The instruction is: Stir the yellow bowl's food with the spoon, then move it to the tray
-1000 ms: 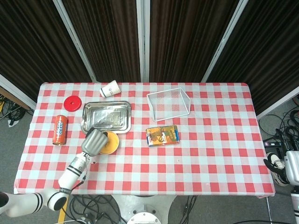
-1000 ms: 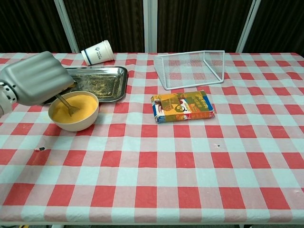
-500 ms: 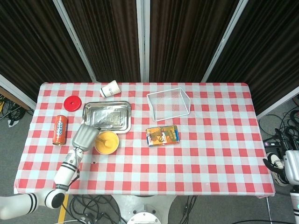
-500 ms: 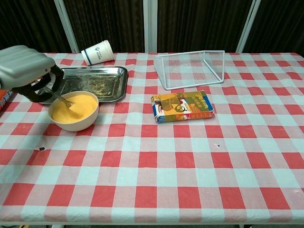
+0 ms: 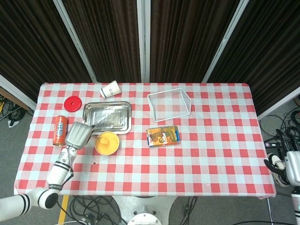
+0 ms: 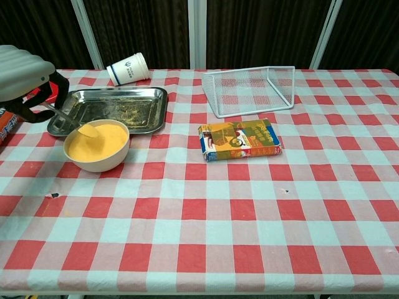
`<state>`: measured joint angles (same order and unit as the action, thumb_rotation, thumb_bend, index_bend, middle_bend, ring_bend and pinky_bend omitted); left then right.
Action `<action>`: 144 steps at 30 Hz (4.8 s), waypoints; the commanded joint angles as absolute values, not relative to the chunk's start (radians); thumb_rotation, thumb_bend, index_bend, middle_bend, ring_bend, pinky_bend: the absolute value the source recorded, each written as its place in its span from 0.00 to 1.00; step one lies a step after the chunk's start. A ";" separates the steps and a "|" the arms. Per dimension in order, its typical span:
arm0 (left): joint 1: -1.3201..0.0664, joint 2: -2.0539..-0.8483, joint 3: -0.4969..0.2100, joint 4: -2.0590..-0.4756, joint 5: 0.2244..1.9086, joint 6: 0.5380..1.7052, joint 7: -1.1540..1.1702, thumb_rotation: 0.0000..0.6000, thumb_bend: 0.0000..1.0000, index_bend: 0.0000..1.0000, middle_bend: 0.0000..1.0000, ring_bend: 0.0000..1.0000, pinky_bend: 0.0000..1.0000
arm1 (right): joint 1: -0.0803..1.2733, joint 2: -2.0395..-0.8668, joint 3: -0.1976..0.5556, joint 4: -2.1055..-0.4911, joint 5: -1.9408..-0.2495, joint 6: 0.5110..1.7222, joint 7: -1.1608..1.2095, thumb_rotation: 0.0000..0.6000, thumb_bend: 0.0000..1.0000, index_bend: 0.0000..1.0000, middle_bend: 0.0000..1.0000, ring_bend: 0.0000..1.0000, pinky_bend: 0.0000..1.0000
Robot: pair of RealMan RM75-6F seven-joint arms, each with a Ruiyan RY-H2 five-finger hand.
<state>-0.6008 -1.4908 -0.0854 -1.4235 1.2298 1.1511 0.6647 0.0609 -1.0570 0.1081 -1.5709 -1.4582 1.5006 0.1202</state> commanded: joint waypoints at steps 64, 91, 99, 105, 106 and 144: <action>-0.620 -1.620 -0.046 -1.249 1.535 1.292 1.263 1.00 0.41 0.72 0.93 0.89 0.91 | 0.044 -1.061 0.110 -1.561 -1.461 1.520 0.140 1.00 0.11 0.06 0.24 0.10 0.25; -0.625 -1.604 -0.181 -1.275 1.412 1.237 0.840 1.00 0.41 0.74 0.93 0.89 0.92 | 0.051 -1.059 0.113 -1.560 -1.446 1.500 0.137 1.00 0.11 0.06 0.24 0.10 0.25; -0.685 -1.590 -0.334 -1.306 1.119 1.030 0.635 1.00 0.41 0.71 0.93 0.89 0.92 | 0.059 -1.063 0.114 -1.554 -1.441 1.483 0.141 1.00 0.11 0.06 0.24 0.10 0.25; -0.759 -1.609 -0.370 -1.239 0.931 0.906 0.668 1.00 0.40 0.65 0.93 0.89 0.92 | 0.056 -1.064 0.114 -1.547 -1.436 1.484 0.149 1.00 0.11 0.06 0.24 0.10 0.25; -0.769 -1.613 -0.369 -1.231 0.904 0.892 0.680 1.00 0.40 0.63 0.92 0.89 0.92 | 0.055 -1.064 0.114 -1.545 -1.435 1.484 0.151 1.00 0.11 0.06 0.24 0.10 0.25; -0.239 -1.223 -0.001 -1.608 1.311 1.515 0.273 1.00 0.12 0.23 0.30 0.25 0.26 | 0.114 -1.070 0.064 -1.541 -1.527 1.421 0.128 1.00 0.17 0.00 0.08 0.00 0.12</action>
